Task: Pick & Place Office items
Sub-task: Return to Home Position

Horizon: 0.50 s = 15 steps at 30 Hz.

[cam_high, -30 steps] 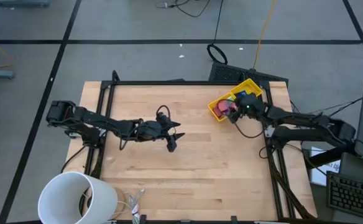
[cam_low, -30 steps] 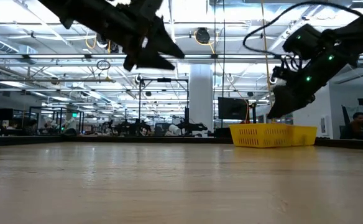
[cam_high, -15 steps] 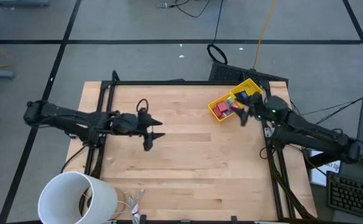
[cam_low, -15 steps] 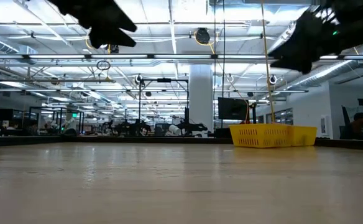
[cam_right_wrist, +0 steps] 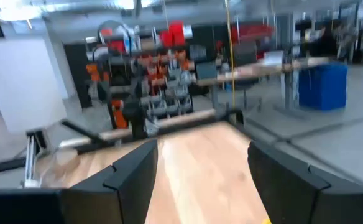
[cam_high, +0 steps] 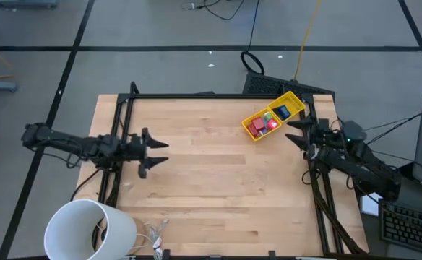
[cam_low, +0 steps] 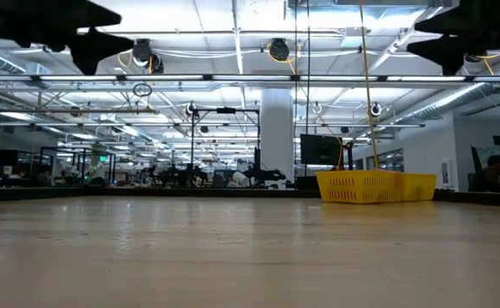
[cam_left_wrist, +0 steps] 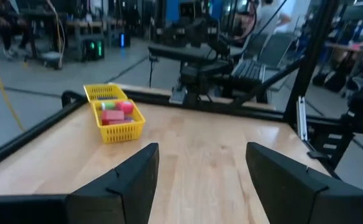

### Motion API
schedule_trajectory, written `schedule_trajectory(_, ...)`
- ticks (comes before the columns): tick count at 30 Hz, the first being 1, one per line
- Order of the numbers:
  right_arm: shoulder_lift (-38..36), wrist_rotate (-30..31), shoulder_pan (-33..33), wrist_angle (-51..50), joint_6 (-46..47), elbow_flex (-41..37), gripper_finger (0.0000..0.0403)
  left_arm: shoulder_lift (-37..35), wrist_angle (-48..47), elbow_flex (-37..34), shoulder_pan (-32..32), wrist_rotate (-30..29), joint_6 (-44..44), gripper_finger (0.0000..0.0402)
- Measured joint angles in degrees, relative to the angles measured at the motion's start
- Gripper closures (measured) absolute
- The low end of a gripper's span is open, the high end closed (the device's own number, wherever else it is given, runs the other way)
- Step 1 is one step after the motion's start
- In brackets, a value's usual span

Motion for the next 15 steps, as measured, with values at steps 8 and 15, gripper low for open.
schedule_trajectory(8, 0.52, 1.05, 0.00, -2.16, -1.38, -1.35, 0.0167, -13.57, -0.85, -10.54, -0.11, 0.53, 2.51, 0.0160)
schedule_trajectory(15, 0.55, 1.32, 0.00, 4.68, 1.86, -10.35, 0.0166, -19.21, 2.04, -16.52, -0.10, 0.50, 4.28, 0.0160)
